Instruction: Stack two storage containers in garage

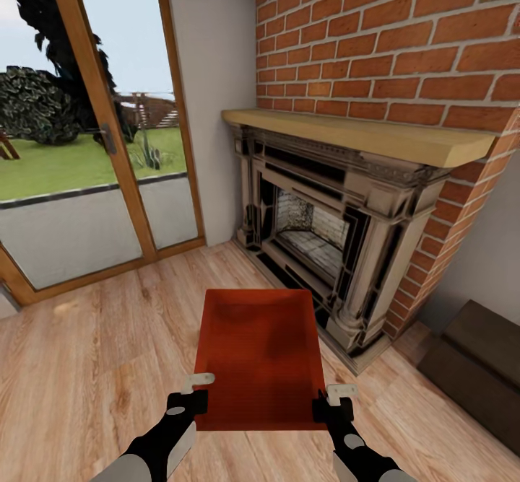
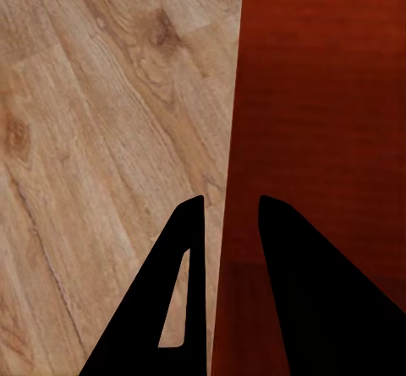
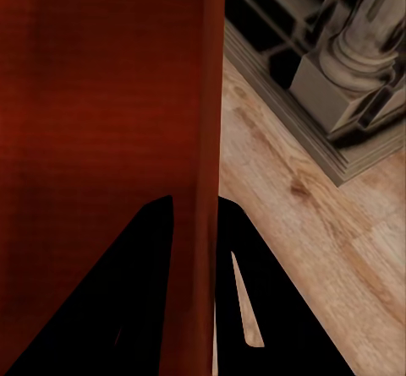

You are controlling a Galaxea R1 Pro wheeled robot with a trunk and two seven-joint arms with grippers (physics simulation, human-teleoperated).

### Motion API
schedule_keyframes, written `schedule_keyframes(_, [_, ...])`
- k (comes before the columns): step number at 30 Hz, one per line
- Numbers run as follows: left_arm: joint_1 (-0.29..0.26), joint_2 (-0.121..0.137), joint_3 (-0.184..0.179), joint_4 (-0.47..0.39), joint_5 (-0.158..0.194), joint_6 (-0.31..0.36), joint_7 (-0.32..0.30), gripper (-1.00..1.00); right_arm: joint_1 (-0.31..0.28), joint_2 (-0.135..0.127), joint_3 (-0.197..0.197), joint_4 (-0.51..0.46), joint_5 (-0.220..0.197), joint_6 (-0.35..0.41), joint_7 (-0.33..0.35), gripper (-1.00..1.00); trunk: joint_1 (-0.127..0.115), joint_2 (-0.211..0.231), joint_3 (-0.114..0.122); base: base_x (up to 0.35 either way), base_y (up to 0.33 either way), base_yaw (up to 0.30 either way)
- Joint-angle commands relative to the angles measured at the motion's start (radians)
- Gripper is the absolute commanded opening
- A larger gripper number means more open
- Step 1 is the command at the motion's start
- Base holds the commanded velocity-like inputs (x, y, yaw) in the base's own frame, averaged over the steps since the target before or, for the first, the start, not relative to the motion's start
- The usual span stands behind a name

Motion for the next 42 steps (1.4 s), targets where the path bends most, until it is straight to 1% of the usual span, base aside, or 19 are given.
schedule_keyframes(1, [0.0, 0.004, 0.004, 0.002, 0.015, 0.003, 0.013, -1.0, -0.001, -0.001, -0.023, -0.003, 0.001, -0.007, -0.013, -1.0, 0.0, -0.001, 0.0, 0.0, 0.0, 0.0])
schedule_keyframes(42, [0.0, 0.005, 0.004, 0.004, 0.015, 0.003, 0.014, -1.0, -0.001, -0.001, -0.023, -0.003, 0.001, -0.007, -0.013, -1.0, 0.0, -0.001, 0.065, 0.0, 0.0, 0.0])
